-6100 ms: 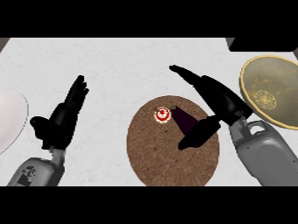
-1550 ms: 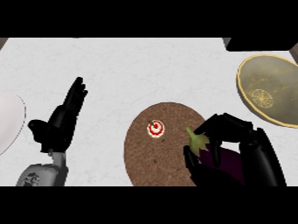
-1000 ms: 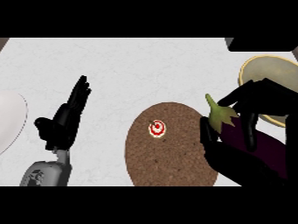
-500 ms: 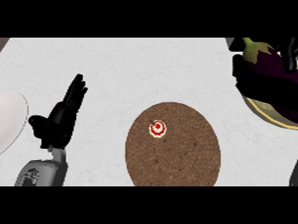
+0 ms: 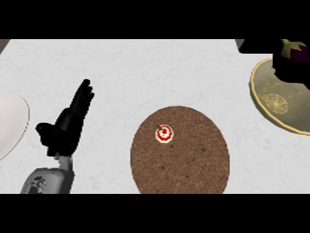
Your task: Pick the eggplant from the placemat and place it in the bowl
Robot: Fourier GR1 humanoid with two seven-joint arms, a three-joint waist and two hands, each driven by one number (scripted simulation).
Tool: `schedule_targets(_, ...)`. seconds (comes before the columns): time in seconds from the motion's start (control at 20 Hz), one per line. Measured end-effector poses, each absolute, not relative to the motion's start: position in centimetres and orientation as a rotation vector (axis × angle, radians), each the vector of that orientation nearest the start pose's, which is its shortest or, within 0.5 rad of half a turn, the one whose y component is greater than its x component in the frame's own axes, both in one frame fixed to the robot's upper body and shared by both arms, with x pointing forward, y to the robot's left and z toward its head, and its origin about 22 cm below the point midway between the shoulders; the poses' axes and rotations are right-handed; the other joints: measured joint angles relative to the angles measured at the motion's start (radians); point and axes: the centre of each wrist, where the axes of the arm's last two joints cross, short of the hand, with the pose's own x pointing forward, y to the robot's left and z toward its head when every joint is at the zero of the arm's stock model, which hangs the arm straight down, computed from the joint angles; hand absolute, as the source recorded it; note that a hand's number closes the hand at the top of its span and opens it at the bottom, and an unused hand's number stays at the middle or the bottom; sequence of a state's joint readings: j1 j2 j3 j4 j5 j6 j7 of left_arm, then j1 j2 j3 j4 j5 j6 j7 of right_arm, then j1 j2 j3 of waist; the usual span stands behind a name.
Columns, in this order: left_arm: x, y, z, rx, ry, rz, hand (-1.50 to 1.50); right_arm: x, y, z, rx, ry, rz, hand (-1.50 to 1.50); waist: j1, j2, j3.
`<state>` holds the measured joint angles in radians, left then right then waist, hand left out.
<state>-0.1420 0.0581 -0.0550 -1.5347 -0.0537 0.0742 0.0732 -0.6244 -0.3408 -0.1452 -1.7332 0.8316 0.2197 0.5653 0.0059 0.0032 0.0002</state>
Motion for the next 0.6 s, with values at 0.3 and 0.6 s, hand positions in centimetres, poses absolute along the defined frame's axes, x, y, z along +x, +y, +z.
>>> schedule_targets(0.3,27.6,20.9,3.2,0.063,-1.596,-0.120,0.00,34.2,-29.6,20.2,-1.219,-1.460,0.505,1.50,0.001,0.000,0.000)
schedule_targets(0.6,28.1,20.8,3.1,0.061,-1.596,-0.117,0.00,36.1,-34.3,15.8,-1.239,-1.390,0.512,1.50,0.002,0.001,0.000)
